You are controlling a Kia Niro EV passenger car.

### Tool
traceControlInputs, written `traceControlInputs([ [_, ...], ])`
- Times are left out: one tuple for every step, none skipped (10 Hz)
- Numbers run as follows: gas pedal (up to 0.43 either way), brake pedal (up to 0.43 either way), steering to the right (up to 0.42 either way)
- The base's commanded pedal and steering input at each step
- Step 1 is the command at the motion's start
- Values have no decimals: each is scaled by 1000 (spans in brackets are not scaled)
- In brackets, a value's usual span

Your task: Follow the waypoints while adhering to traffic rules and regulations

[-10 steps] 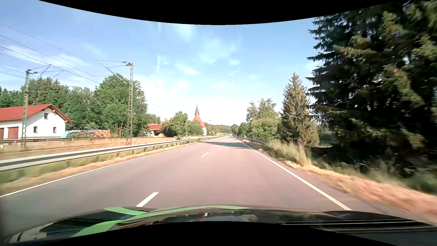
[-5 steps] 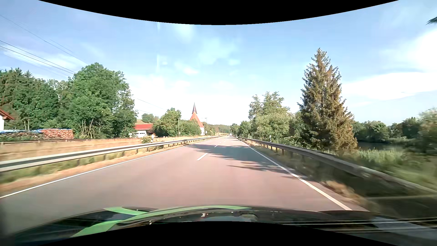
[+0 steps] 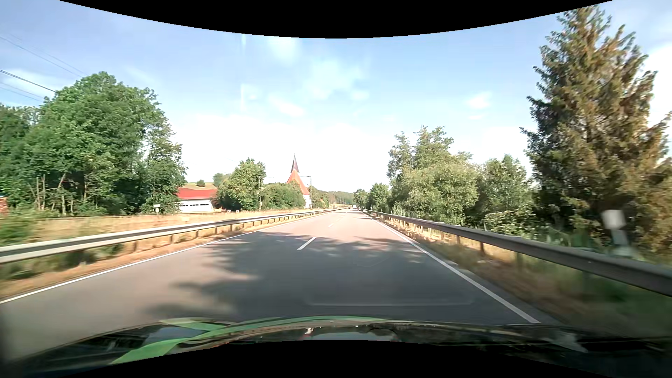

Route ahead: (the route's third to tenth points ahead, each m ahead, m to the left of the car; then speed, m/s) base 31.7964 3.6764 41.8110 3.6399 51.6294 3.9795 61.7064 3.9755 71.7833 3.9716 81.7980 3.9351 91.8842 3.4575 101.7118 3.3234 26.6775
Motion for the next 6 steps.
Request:
traceControlInputs([
  [228,0,-1],
  [228,0,-3],
  [240,0,-6],
  [260,0,-6],
  [268,0,-6],
  [268,0,-5],
])
